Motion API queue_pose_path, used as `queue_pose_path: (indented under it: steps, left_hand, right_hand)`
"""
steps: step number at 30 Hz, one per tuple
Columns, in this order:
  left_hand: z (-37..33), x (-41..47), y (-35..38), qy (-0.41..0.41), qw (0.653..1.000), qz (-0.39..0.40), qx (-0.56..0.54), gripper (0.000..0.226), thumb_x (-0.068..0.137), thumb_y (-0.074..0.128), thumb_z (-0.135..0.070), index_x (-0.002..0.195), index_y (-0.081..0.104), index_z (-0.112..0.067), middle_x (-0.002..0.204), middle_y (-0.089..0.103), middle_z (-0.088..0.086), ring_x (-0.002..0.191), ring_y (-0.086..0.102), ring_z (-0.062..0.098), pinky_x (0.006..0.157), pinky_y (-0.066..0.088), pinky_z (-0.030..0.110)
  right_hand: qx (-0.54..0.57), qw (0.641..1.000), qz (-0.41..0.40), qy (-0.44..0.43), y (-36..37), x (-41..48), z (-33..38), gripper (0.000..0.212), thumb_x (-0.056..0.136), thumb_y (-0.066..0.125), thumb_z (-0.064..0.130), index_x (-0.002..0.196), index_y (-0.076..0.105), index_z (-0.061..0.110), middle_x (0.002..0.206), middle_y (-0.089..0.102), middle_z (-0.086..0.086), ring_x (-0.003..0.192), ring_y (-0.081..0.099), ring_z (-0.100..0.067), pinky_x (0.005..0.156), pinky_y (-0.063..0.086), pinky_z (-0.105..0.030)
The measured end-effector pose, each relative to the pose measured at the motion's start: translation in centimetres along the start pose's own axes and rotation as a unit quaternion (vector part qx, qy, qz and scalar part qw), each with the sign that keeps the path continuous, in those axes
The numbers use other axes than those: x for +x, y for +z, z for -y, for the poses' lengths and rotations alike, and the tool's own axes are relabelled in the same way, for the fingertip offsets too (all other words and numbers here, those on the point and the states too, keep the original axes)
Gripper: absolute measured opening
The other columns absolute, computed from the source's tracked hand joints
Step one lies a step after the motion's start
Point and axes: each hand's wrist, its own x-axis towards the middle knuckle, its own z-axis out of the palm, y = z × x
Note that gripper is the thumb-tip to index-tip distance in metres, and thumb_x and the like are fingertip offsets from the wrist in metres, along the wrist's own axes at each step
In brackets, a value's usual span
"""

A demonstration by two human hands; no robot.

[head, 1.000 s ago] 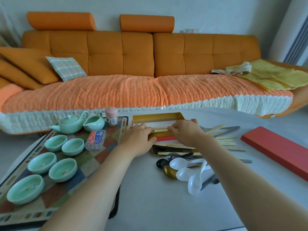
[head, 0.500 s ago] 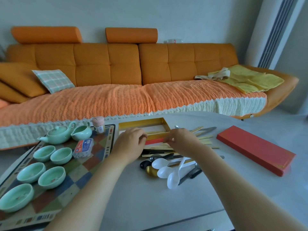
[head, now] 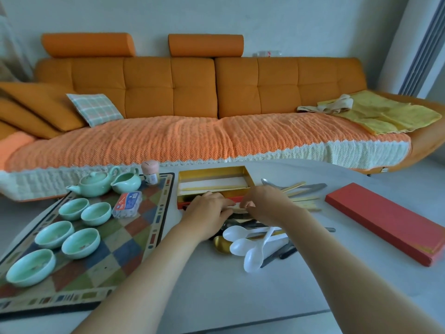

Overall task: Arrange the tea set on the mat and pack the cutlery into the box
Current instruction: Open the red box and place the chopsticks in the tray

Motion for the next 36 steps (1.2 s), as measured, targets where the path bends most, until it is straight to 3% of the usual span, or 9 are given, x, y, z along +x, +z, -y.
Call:
queue_pose_path:
  steps: [3,8,11,16,21,24,27,31,36]
  left_hand:
    - [-0.1,0.6,0.1,0.019,0.999,-0.020,0.026,0.028,0.099,0.050,-0.038,0.121,0.067,-0.033,0.113,0.066,-0.010,0.106,0.053,0.016,0.088,0.042,0.031]
    - [0.7,1.1,-0.4,-0.003,0.999,-0.036,0.024,0.021,0.095,0.057,-0.031,0.109,0.073,-0.030,0.106,0.069,-0.010,0.103,0.058,0.016,0.088,0.046,0.032]
    - [0.9,1.1,-1.0,-0.027,0.999,-0.023,0.018,0.020,0.093,0.060,-0.034,0.108,0.072,-0.030,0.102,0.067,-0.011,0.101,0.057,0.015,0.088,0.047,0.034]
    - [-0.9,1.2,-2.0,-0.066,0.964,-0.042,-0.253,0.040,0.089,0.068,-0.033,0.127,0.057,-0.036,0.088,0.061,-0.015,0.088,0.058,0.002,0.074,0.044,0.019]
    - [-0.2,1.1,-3.1,-0.069,0.951,-0.104,-0.283,0.017,0.083,0.074,-0.025,0.099,0.075,-0.032,0.079,0.070,-0.014,0.077,0.061,-0.005,0.067,0.044,0.011]
    - [1.0,0.8,-3.7,-0.076,0.954,-0.105,-0.271,0.010,0.083,0.075,-0.023,0.088,0.077,-0.030,0.082,0.071,-0.015,0.080,0.063,-0.004,0.072,0.047,0.017]
    - [2.6,0.4,-4.7,-0.119,0.946,-0.150,-0.262,0.010,0.084,0.075,-0.022,0.087,0.075,-0.032,0.081,0.070,-0.014,0.080,0.062,-0.002,0.069,0.043,0.015]
    - [5.5,-0.3,-5.3,-0.186,0.931,-0.179,-0.256,0.008,0.085,0.071,-0.028,0.083,0.070,-0.036,0.081,0.067,-0.013,0.083,0.063,0.004,0.073,0.048,0.024]
    - [7.2,-0.4,-4.5,-0.208,0.952,-0.158,-0.156,0.002,0.084,0.064,-0.041,0.083,0.065,-0.040,0.091,0.064,-0.017,0.090,0.060,0.010,0.085,0.050,0.040]
  right_hand:
    - [0.037,0.999,-0.013,-0.004,0.1,0.2,0.0,0.023,0.093,0.057,0.022,0.099,0.072,0.039,0.103,0.068,0.014,0.084,0.061,-0.007,0.095,0.051,-0.033]
    - [0.163,0.984,-0.076,-0.003,0.1,0.2,0.0,0.014,0.091,0.067,0.018,0.099,0.076,0.024,0.088,0.065,0.014,0.075,0.055,0.003,0.068,0.041,-0.006]
    - [0.206,0.972,-0.112,0.015,0.0,0.3,0.2,0.018,0.091,0.066,0.016,0.105,0.073,0.026,0.086,0.063,0.016,0.077,0.056,0.000,0.072,0.044,-0.010]
    - [0.346,0.922,-0.173,0.016,-0.4,0.7,1.6,0.022,0.083,0.073,0.012,0.100,0.068,0.025,0.077,0.068,0.008,0.072,0.063,-0.007,0.071,0.054,-0.023]
    - [0.402,0.891,-0.211,0.027,-0.5,1.3,2.7,0.034,0.076,0.081,0.012,0.095,0.055,0.024,0.082,0.064,0.002,0.067,0.065,-0.018,0.062,0.055,-0.033]
    - [0.402,0.899,-0.170,0.027,-0.2,1.4,2.6,0.025,0.083,0.077,0.022,0.095,0.056,0.023,0.085,0.064,0.000,0.063,0.068,-0.017,0.062,0.059,-0.040]
    - [0.306,0.945,-0.116,0.026,-0.1,1.3,2.1,0.003,0.095,0.062,0.030,0.096,0.062,0.028,0.080,0.066,0.004,0.060,0.065,-0.012,0.062,0.057,-0.034]
    - [0.235,0.967,-0.097,0.034,0.1,1.5,1.1,0.017,0.098,0.055,0.021,0.098,0.067,0.032,0.079,0.064,0.007,0.059,0.052,-0.010,0.053,0.042,-0.021]
    - [0.178,0.969,-0.169,0.010,1.1,3.2,0.6,0.024,0.098,0.053,0.010,0.111,0.072,0.018,0.098,0.058,0.003,0.085,0.056,-0.015,0.072,0.043,-0.020]
